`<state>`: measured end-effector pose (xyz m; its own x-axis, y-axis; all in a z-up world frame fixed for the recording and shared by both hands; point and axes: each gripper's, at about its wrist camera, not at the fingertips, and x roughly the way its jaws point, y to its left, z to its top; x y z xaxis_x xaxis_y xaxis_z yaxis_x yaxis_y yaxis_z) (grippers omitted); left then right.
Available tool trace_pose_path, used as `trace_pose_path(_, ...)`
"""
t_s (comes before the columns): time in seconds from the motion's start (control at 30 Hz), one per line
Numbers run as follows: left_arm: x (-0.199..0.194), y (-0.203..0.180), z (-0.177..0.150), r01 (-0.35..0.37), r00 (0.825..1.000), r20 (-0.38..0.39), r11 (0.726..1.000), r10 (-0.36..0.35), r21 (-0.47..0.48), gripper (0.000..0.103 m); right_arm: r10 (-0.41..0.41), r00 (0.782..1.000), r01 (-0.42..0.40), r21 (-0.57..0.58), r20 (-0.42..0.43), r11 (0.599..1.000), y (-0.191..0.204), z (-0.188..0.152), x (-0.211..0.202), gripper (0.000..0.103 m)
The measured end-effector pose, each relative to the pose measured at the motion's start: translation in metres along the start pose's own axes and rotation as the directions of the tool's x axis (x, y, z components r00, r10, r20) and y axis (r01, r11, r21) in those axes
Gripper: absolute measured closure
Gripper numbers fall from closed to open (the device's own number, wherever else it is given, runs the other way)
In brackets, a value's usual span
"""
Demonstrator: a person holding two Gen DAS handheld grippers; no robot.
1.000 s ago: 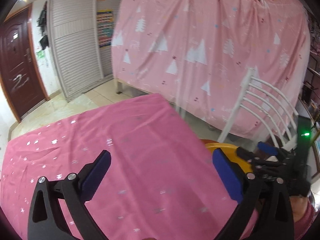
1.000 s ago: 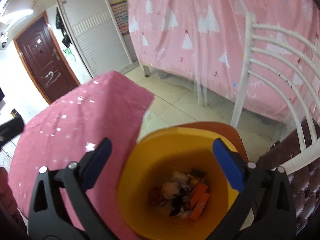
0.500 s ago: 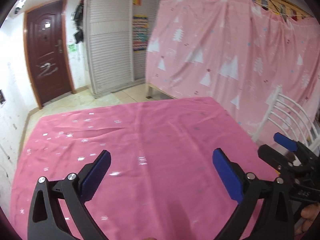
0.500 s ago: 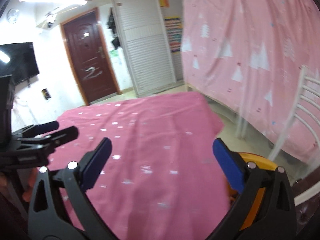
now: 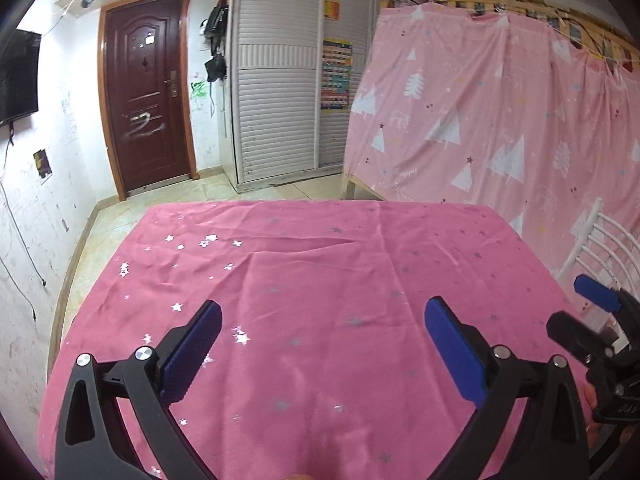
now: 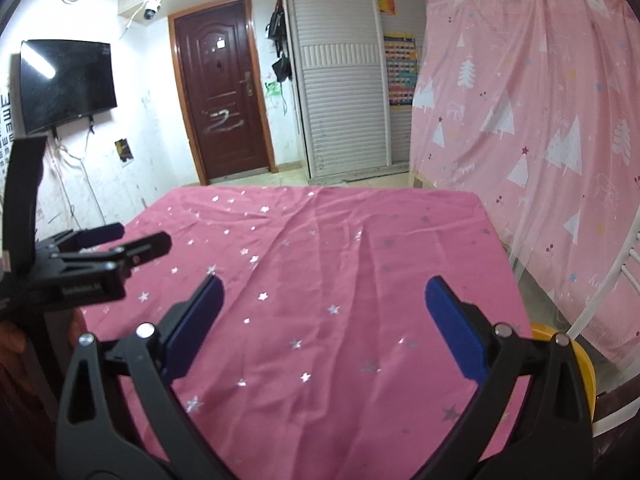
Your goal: Collect trash
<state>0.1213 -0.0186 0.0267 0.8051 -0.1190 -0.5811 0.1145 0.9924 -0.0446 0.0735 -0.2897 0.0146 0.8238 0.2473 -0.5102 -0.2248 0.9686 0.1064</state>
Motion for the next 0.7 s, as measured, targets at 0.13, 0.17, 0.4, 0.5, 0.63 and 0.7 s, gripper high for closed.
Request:
trace_pose_path(0.13,-0.002,0.005,-0.003,0.013,1.0,-0.003,1.0,-0.013,-0.011,0.008,0.007,1.0,-0.007,-0.019,-0.01,1.0,0.007,-0.004,0.002,0.006)
trace_pose_path(0.17,-0.002,0.006,-0.004,0.012,1.0,-0.002,1.0,-0.012,-0.009,0.008,0.006,1.0,-0.006,-0.023,-0.013,1.0,0.008,-0.004,0.004,0.006)
trace_pose_path(0.4,-0.001,0.006,-0.005,0.013,1.0,-0.007,1.0,-0.013,-0.01,0.008,0.002,1.0,-0.003,-0.024,-0.015,1.0,0.01,-0.007,0.005,0.006)
trace_pose_path(0.5,0.0,0.007,-0.006,0.014,1.0,-0.01,1.0,-0.014,-0.018,0.008,0.001,1.0,-0.001,-0.027,-0.015,1.0,0.01,-0.007,0.004,0.006)
trace_pose_path(0.63,0.001,0.009,-0.006,0.013,1.0,-0.016,1.0,-0.013,-0.021,0.008,0.001,1.0,-0.002,-0.032,-0.014,0.999,0.011,-0.007,0.004,0.006)
trace_pose_path(0.7,0.001,0.01,-0.006,0.012,1.0,-0.017,1.0,-0.012,-0.024,0.008,0.003,1.0,-0.003,-0.029,-0.014,1.0,0.011,-0.007,0.004,0.006)
